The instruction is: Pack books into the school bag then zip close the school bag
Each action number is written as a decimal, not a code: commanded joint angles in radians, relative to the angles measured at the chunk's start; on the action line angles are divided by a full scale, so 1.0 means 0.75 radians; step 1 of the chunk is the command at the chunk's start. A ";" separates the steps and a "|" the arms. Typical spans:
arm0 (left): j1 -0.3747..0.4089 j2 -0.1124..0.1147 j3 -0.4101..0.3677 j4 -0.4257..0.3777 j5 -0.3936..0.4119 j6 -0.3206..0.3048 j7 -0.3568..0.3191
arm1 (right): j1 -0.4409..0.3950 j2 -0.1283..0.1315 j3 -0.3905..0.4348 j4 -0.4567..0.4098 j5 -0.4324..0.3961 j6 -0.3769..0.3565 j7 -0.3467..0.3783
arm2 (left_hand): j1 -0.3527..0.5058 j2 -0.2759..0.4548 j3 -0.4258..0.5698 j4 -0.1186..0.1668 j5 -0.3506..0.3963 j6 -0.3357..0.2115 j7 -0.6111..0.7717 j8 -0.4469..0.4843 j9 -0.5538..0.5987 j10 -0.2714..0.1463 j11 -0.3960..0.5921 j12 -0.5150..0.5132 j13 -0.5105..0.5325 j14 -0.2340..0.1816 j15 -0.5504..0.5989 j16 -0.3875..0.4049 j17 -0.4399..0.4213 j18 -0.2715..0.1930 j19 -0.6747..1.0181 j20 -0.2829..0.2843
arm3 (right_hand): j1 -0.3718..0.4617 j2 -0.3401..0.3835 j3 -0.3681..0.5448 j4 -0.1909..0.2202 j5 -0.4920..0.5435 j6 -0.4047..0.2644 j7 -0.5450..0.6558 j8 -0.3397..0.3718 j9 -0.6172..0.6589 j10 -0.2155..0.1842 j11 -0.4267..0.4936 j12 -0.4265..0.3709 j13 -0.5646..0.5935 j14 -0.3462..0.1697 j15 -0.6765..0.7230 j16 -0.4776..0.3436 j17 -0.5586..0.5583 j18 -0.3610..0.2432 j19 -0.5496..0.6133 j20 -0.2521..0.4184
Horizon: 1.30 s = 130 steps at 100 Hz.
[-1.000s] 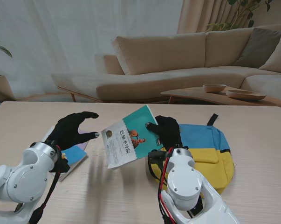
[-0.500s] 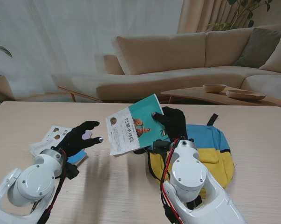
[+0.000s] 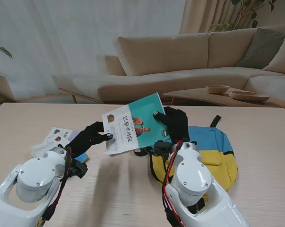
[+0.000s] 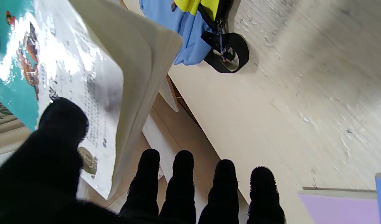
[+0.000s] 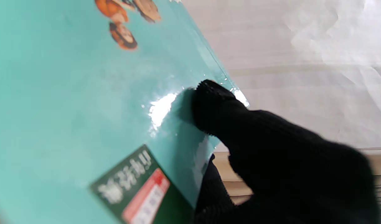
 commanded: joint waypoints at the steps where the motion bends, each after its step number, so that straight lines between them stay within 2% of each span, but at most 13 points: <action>1: -0.002 -0.016 0.002 -0.005 -0.022 0.005 -0.023 | -0.013 -0.017 -0.007 -0.021 0.021 -0.014 0.018 | -0.062 -0.042 0.030 -0.055 -0.057 0.021 0.044 0.009 0.006 0.023 0.007 0.009 0.024 0.011 -0.030 -0.023 -0.004 0.015 0.065 -0.021 | 0.225 0.121 0.212 0.039 0.250 -0.552 0.502 0.209 0.012 -0.024 0.042 0.015 0.084 -0.012 0.050 -0.008 0.036 -0.024 0.067 -0.035; 21: -0.025 -0.023 0.015 0.010 -0.087 0.032 -0.023 | -0.020 -0.018 -0.010 -0.031 0.094 -0.012 0.022 | -0.028 -0.032 0.047 -0.051 -0.047 0.031 0.091 0.022 0.031 0.035 0.016 0.010 0.042 0.006 -0.024 -0.022 0.008 0.023 0.073 -0.020 | 0.225 0.124 0.210 0.039 0.250 -0.552 0.501 0.212 0.010 -0.025 0.040 0.014 0.084 -0.012 0.050 -0.009 0.031 -0.029 0.065 -0.038; 34: -0.035 -0.033 0.016 0.014 -0.192 0.043 -0.021 | -0.023 -0.021 -0.015 -0.035 0.132 -0.005 0.018 | 0.013 -0.033 0.062 -0.043 0.001 0.036 0.124 0.030 0.100 0.046 0.044 0.018 0.090 0.019 0.007 -0.011 0.028 0.036 0.097 -0.012 | 0.225 0.125 0.209 0.039 0.250 -0.552 0.500 0.213 0.008 -0.026 0.040 0.015 0.079 -0.013 0.046 -0.010 0.031 -0.031 0.065 -0.040; 45: -0.043 -0.042 0.016 0.012 -0.270 0.048 -0.016 | -0.024 -0.023 -0.022 -0.031 0.143 -0.001 0.016 | 0.041 -0.041 0.106 -0.036 0.021 0.031 0.258 0.109 0.143 0.041 0.085 0.034 0.118 0.024 0.046 -0.004 0.037 0.047 0.168 -0.008 | 0.227 0.125 0.209 0.039 0.250 -0.552 0.500 0.213 0.008 -0.027 0.040 0.014 0.077 -0.014 0.044 -0.010 0.030 -0.032 0.065 -0.040; 54: -0.044 -0.043 0.009 0.007 -0.314 0.061 -0.026 | -0.025 -0.025 -0.025 -0.028 0.149 0.004 0.012 | 0.059 -0.047 0.144 -0.032 0.010 0.014 0.430 0.258 0.182 0.028 0.139 0.073 0.147 0.030 0.085 0.006 0.045 0.055 0.241 -0.018 | 0.227 0.125 0.208 0.038 0.250 -0.552 0.500 0.214 0.004 -0.028 0.038 0.012 0.076 -0.012 0.042 -0.010 0.024 -0.035 0.062 -0.042; 64: -0.041 -0.048 0.002 0.002 -0.351 0.055 -0.023 | -0.024 -0.027 -0.029 -0.017 0.145 0.008 0.008 | 0.088 -0.055 0.204 -0.026 0.017 -0.012 0.669 0.530 0.260 0.008 0.241 0.153 0.211 0.055 0.160 0.038 0.073 0.070 0.377 -0.027 | 0.227 0.126 0.207 0.038 0.246 -0.552 0.498 0.215 0.003 -0.029 0.037 0.009 0.071 -0.011 0.038 -0.011 0.024 -0.036 0.063 -0.043; 67: -0.039 -0.051 0.000 0.000 -0.363 0.052 -0.016 | -0.024 -0.028 -0.030 -0.014 0.143 0.010 0.007 | 0.105 -0.057 0.226 -0.023 0.028 -0.063 0.769 0.628 0.287 0.006 0.275 0.177 0.232 0.066 0.186 0.047 0.083 0.076 0.423 -0.030 | 0.227 0.127 0.208 0.038 0.245 -0.552 0.498 0.215 0.002 -0.029 0.037 0.008 0.071 -0.011 0.038 -0.011 0.023 -0.036 0.062 -0.043; 74: -0.035 -0.057 -0.002 -0.006 -0.388 0.046 0.002 | -0.026 -0.028 -0.031 -0.011 0.140 0.015 0.007 | 0.146 -0.055 0.270 -0.017 0.076 -0.097 0.872 0.766 0.361 0.001 0.342 0.219 0.297 0.095 0.250 0.068 0.119 0.094 0.526 -0.036 | 0.227 0.127 0.207 0.038 0.242 -0.551 0.496 0.215 0.001 -0.027 0.036 0.005 0.067 -0.011 0.035 -0.011 0.017 -0.036 0.060 -0.044; 83: -0.031 -0.059 -0.009 -0.012 -0.409 0.039 0.005 | -0.029 -0.027 -0.033 -0.004 0.129 0.027 0.014 | 0.324 -0.049 0.145 -0.062 0.149 -0.138 0.976 0.855 0.469 -0.009 0.400 0.240 0.389 0.129 0.327 0.075 0.176 0.121 0.655 -0.065 | 0.228 0.128 0.206 0.037 0.235 -0.550 0.493 0.215 -0.003 -0.025 0.034 0.000 0.062 -0.008 0.031 -0.012 0.010 -0.035 0.056 -0.045; 96: -0.027 -0.060 -0.019 -0.020 -0.449 0.048 -0.001 | -0.035 -0.028 -0.035 0.000 0.119 0.053 0.020 | 0.544 -0.009 -0.028 -0.035 0.192 -0.162 1.060 0.862 0.539 -0.004 0.422 0.245 0.462 0.172 0.396 0.075 0.241 0.150 0.794 -0.085 | 0.231 0.124 0.208 0.038 0.228 -0.547 0.489 0.214 -0.008 -0.018 0.034 -0.008 0.052 0.004 0.031 -0.011 -0.012 -0.031 0.060 -0.040; 108: -0.026 -0.055 -0.029 -0.023 -0.462 0.051 -0.030 | -0.038 -0.027 -0.038 0.009 0.088 0.079 0.029 | 0.680 0.035 -0.157 0.002 0.200 -0.172 1.062 0.833 0.600 0.022 0.355 0.383 0.538 0.199 0.445 0.077 0.315 0.186 0.880 -0.092 | 0.231 0.124 0.207 0.037 0.219 -0.543 0.484 0.211 -0.013 -0.016 0.029 -0.020 0.041 0.009 0.025 -0.013 -0.019 -0.029 0.058 -0.037; 120: -0.025 -0.067 -0.028 -0.029 -0.504 0.049 0.003 | -0.040 -0.027 -0.040 0.016 0.070 0.098 0.035 | 0.788 0.061 -0.177 0.012 0.280 -0.164 0.919 0.674 0.695 0.071 0.254 0.377 0.640 0.223 0.486 0.069 0.411 0.234 0.955 -0.096 | 0.231 0.129 0.199 0.031 0.196 -0.529 0.461 0.188 -0.027 -0.012 0.008 -0.057 0.006 0.026 -0.011 -0.025 -0.062 -0.022 0.031 -0.037; 130: -0.023 -0.071 -0.031 -0.030 -0.530 0.033 0.017 | -0.040 -0.023 -0.038 0.023 0.062 0.117 0.057 | 0.893 0.100 -0.183 0.013 0.334 -0.165 0.839 0.560 0.743 0.100 0.160 0.339 0.686 0.222 0.491 0.052 0.459 0.242 0.981 -0.105 | 0.230 0.133 0.189 0.027 0.170 -0.505 0.416 0.096 -0.035 -0.006 -0.032 -0.134 -0.026 0.046 -0.078 -0.038 -0.100 -0.014 -0.016 -0.032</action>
